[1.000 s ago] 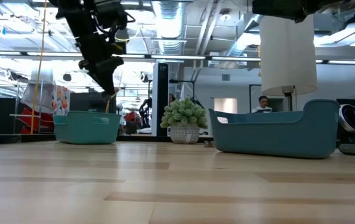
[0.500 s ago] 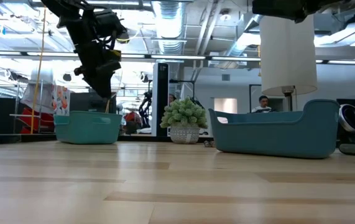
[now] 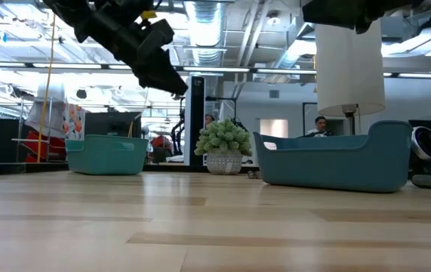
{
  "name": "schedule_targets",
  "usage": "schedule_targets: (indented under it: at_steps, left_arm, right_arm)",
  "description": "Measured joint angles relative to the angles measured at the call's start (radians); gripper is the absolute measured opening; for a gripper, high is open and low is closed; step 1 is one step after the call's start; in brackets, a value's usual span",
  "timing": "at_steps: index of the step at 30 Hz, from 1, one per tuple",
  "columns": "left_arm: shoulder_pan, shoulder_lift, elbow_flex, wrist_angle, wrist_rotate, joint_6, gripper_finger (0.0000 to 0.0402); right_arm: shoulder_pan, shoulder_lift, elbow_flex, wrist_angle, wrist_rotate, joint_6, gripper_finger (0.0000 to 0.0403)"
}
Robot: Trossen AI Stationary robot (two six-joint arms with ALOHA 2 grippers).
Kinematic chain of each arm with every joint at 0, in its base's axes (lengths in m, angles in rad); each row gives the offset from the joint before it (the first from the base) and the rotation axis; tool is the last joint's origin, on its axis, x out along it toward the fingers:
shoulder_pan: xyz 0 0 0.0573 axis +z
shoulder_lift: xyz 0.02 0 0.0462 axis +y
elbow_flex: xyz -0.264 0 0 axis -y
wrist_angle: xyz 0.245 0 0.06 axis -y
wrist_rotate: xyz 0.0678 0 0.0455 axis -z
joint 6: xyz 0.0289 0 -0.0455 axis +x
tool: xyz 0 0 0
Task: Sort batteries
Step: Put the black battery into the green bin
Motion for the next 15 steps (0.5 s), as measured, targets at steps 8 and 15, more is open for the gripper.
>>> schedule_targets:
  at_steps: [8,15]
  left_arm:
    - [-0.086,0.068,-0.075,0.239,-0.003,-0.005,0.0143]
    - [-0.109,0.206,-0.076,0.345,0.061,0.05,0.0143]
  right_arm:
    - [-0.061,0.008,0.0,-0.018,0.0,0.11,0.015]
    - [-0.074,0.088,0.003,-0.025,-0.079,0.208,0.015]
